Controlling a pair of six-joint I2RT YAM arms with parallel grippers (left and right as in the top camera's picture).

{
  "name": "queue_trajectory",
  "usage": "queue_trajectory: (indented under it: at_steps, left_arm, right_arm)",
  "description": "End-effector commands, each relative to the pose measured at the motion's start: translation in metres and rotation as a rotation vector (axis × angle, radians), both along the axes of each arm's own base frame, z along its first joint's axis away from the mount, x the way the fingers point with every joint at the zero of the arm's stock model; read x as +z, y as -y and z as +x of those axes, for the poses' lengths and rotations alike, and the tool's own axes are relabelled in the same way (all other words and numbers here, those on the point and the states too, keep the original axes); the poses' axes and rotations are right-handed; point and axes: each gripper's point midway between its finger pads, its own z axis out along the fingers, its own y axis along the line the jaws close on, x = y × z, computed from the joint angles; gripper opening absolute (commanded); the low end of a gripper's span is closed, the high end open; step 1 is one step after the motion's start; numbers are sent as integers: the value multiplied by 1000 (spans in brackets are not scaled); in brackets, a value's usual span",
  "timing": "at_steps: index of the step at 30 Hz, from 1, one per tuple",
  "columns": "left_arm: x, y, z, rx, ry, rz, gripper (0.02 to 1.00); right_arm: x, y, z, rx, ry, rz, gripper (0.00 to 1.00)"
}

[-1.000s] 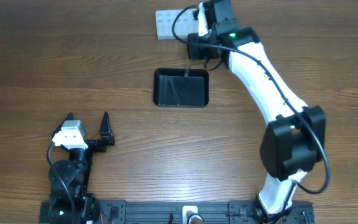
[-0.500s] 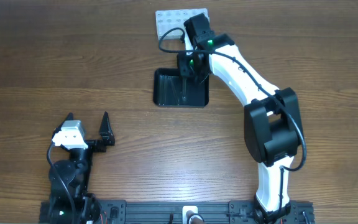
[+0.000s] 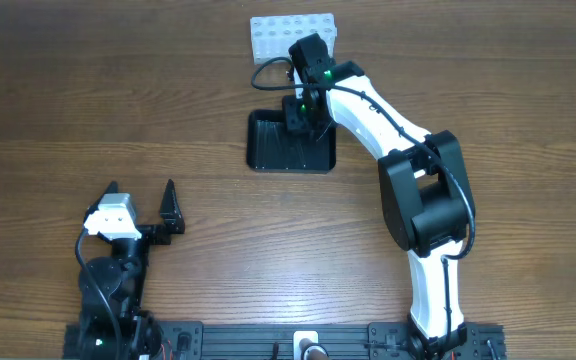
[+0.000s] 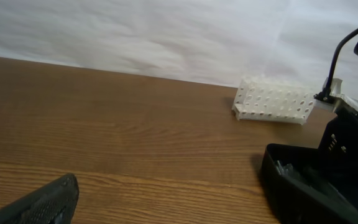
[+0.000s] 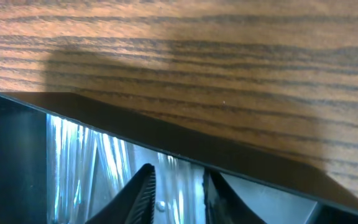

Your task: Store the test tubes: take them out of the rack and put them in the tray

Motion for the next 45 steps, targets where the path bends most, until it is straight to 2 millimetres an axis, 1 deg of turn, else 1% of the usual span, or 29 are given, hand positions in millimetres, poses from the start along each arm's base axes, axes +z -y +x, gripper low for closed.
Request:
queue_trajectory:
  at_steps: [1,2,4,6,8,9,10,11,13,14,16,18,20,21,22,24,26,28,30,33,36,37,38,41,45]
  left_arm:
    - [-1,0,0,-3,0,17,998]
    - [-1,0,0,-2,0,18,1000]
    - [-1,0,0,-3,0,18,1000]
    - [-1,0,0,-2,0,18,1000]
    - [-1,0,0,-2,0,18,998]
    - [-1,0,0,-3,0,18,1000]
    - [-1,0,0,-2,0,18,1000]
    - [-1,0,0,-2,0,18,998]
    - [-1,0,0,-2,0,18,998]
    - [-1,0,0,-2,0,18,1000]
    - [-1,0,0,-2,0,18,1000]
    - [-1,0,0,-2,0,18,1000]
    - [-1,0,0,-2,0,18,998]
    - [-1,0,0,-2,0,18,998]
    - [-1,0,0,-2,0,18,1000]
    - [-1,0,0,-2,0,18,1000]
    - [-1,0,0,-2,0,18,1000]
    - [-1,0,0,-2,0,18,1000]
    - [-1,0,0,-3,0,18,998]
    - [-1,0,0,-2,0,18,1000]
    - [-1,0,0,-3,0,18,998]
    - [-1,0,0,-3,0,17,998]
    - [-1,0,0,-2,0,18,1000]
    - [-1,0,0,-2,0,18,1000]
    - [-1,0,0,-3,0,17,998]
  right_arm:
    - [-2,0,4,2,18,-7,364]
    - [2,-1,5,3,28,-3,395]
    - [17,-1,8,16,59,5,402]
    - [41,0,12,43,116,17,406]
    - [71,4,20,69,200,29,411]
    - [98,11,30,94,289,36,417]
    - [106,14,33,102,316,38,432]
    - [122,21,40,114,373,35,465]
    - [156,49,56,77,486,6,562]
    - [173,69,63,27,538,-22,601]
    - [201,108,71,-69,614,-81,720]
    - [223,141,70,-145,668,-123,827]
    - [242,171,63,-204,724,-165,910]
    - [248,182,59,-216,753,-185,980]
    - [254,195,53,-227,787,-205,993]
    - [262,215,41,-259,847,-231,993]
    - [264,237,22,-307,900,-243,991]
    - [261,250,3,-338,921,-252,991]
    - [251,258,-17,-357,926,-262,991]
    - [237,262,-46,-360,953,-275,993]
    - [231,262,-71,-371,1024,-271,993]
    - [228,261,-87,-377,1068,-265,991]
    - [225,261,-97,-381,1087,-263,993]
    - [219,260,-121,-390,1136,-252,991]
    - [214,259,-147,-414,1201,-227,993]
